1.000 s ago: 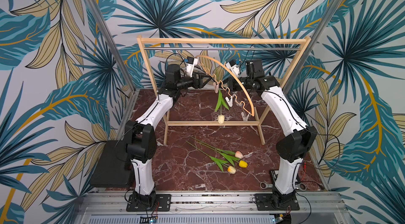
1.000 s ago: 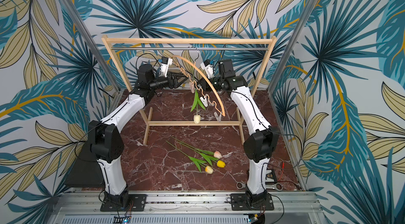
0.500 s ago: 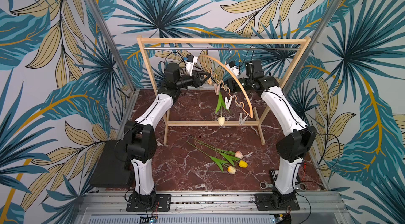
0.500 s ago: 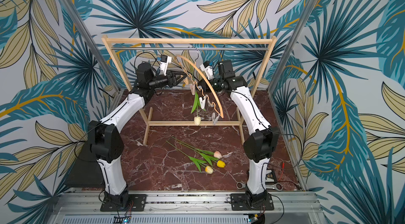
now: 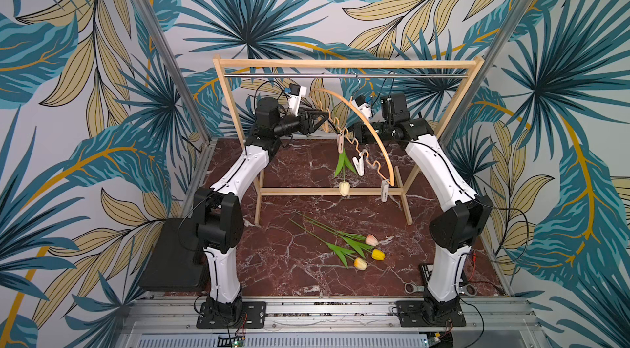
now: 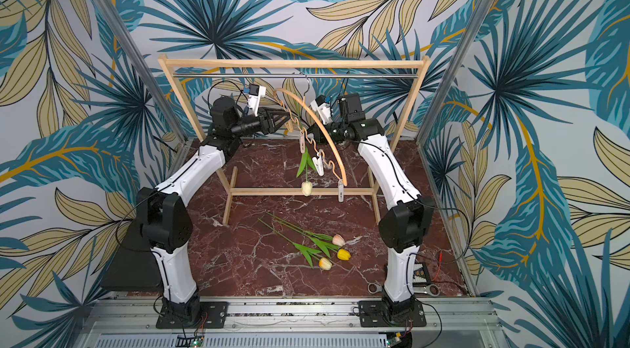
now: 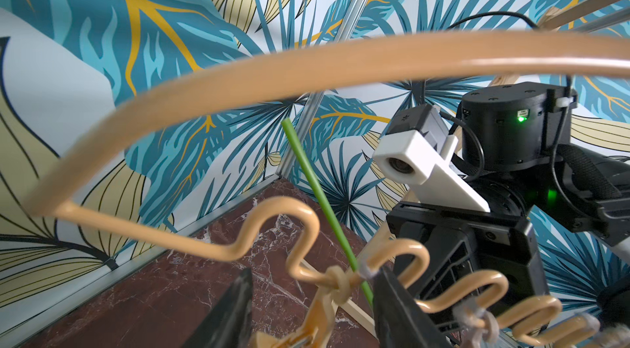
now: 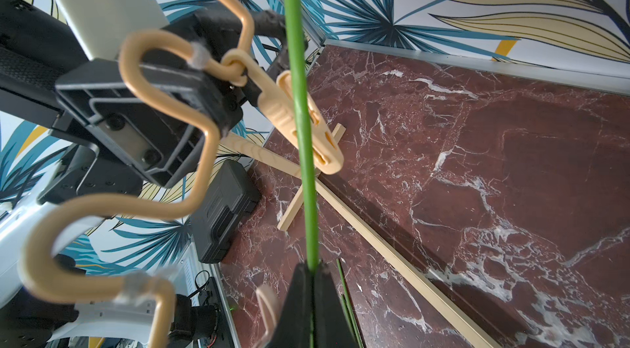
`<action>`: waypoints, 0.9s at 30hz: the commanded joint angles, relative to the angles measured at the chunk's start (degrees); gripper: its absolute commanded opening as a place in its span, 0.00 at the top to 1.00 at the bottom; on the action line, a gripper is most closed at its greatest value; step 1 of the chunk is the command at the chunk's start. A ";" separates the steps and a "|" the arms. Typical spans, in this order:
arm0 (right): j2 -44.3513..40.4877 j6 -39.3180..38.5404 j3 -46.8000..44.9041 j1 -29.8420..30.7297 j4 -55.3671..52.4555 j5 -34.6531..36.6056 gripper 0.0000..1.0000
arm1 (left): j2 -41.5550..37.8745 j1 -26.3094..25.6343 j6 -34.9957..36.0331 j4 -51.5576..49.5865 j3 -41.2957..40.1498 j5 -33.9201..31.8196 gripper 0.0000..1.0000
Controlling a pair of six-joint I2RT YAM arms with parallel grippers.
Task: Dry the flowers on a clothes hanger
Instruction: Open the clamp at the hanger.
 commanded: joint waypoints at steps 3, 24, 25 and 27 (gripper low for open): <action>-1.49 -0.67 -1.34 0.50 0.25 -1.05 0.99 | 0.56 0.20 -0.29 1.20 1.33 1.37 0.40; -3.16 -1.16 -3.69 0.58 0.30 -0.70 0.99 | -3.29 -0.07 1.96 1.78 -6.85 -0.34 0.24; -3.22 -1.20 -3.69 0.58 0.18 -0.80 0.99 | -3.05 -0.22 1.87 2.03 -6.46 -0.54 0.25; -3.24 -1.20 -3.78 0.59 0.07 -0.99 0.99 | -2.62 -0.48 1.99 1.96 -5.11 -0.86 0.26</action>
